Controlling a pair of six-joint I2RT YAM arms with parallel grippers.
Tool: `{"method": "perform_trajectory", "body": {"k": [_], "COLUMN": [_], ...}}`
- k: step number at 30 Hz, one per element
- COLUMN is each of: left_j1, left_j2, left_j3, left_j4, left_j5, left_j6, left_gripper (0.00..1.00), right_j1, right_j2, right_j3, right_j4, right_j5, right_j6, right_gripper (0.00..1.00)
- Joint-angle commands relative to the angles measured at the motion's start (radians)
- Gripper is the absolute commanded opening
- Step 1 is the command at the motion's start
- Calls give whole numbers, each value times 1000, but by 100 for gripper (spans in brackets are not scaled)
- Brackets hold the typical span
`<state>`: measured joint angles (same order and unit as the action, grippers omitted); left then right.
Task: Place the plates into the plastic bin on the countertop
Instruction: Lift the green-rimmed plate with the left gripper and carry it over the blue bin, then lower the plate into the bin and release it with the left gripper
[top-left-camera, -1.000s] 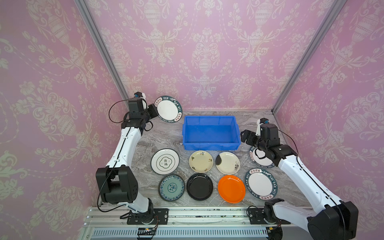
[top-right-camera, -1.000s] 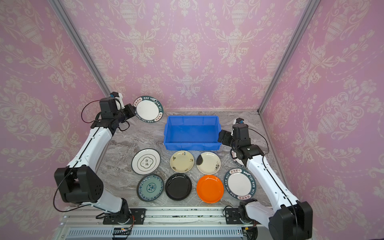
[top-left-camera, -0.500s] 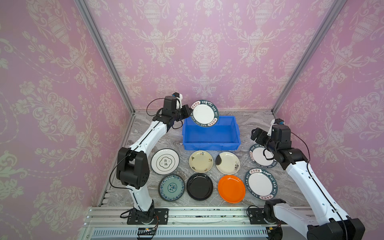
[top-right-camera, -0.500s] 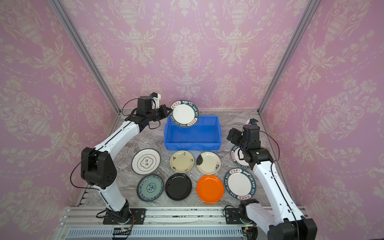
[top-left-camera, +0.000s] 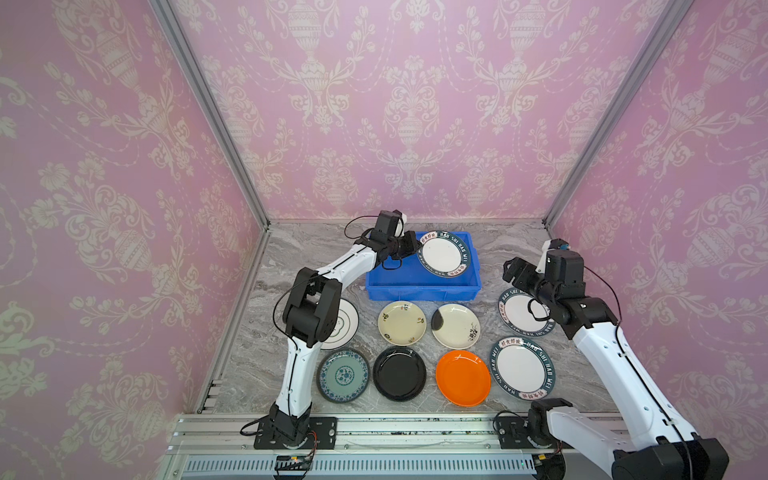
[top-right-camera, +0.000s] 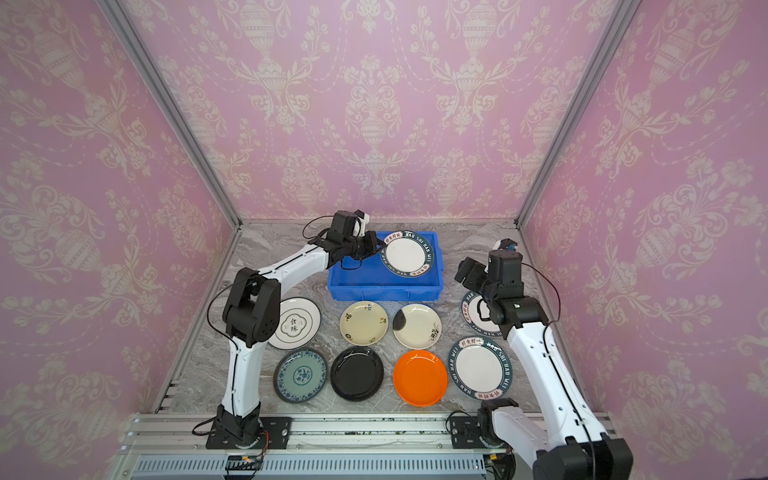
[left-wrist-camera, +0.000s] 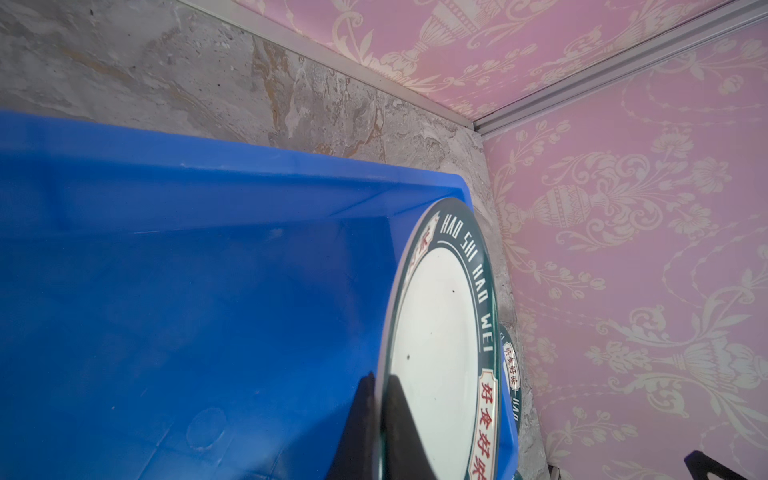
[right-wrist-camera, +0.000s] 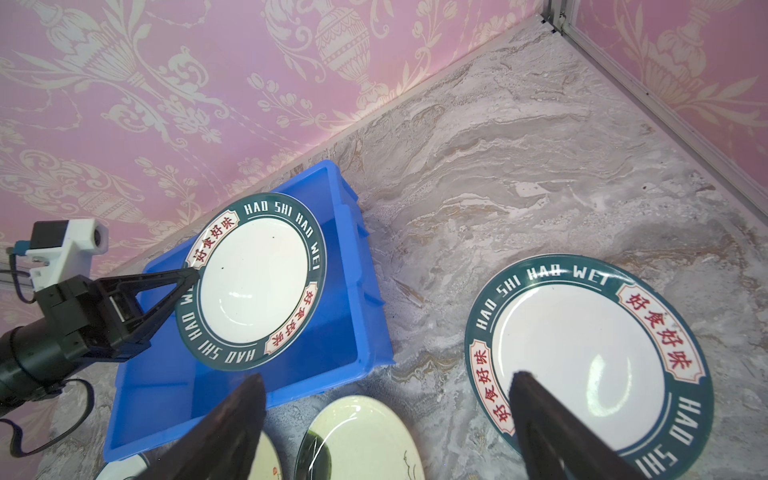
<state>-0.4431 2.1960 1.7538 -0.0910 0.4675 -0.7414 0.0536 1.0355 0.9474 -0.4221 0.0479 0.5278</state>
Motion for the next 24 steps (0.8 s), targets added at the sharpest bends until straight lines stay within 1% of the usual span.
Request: {"method": "perform_trajectory", "body": {"k": [1, 7, 16, 24], "left_j1": [-3, -6, -6, -8], "left_j2": [45, 136, 190, 234], "left_j3": [60, 133, 153, 209], "left_j4": [37, 14, -3, -47], "left_j5": [13, 26, 22, 30], "left_j6": [-24, -25, -26, -22], "left_gripper": [0, 0, 0, 0], "right_j1": [-9, -15, -18, -19], "right_j2": [-27, -45, -37, -25], "right_j3": [3, -14, -23, -13], "right_j4": [-33, -39, -40, -46], "right_j5": [-13, -13, -24, -34], "right_j6": [0, -3, -3, -6], "right_gripper": [93, 93, 93, 94]}}
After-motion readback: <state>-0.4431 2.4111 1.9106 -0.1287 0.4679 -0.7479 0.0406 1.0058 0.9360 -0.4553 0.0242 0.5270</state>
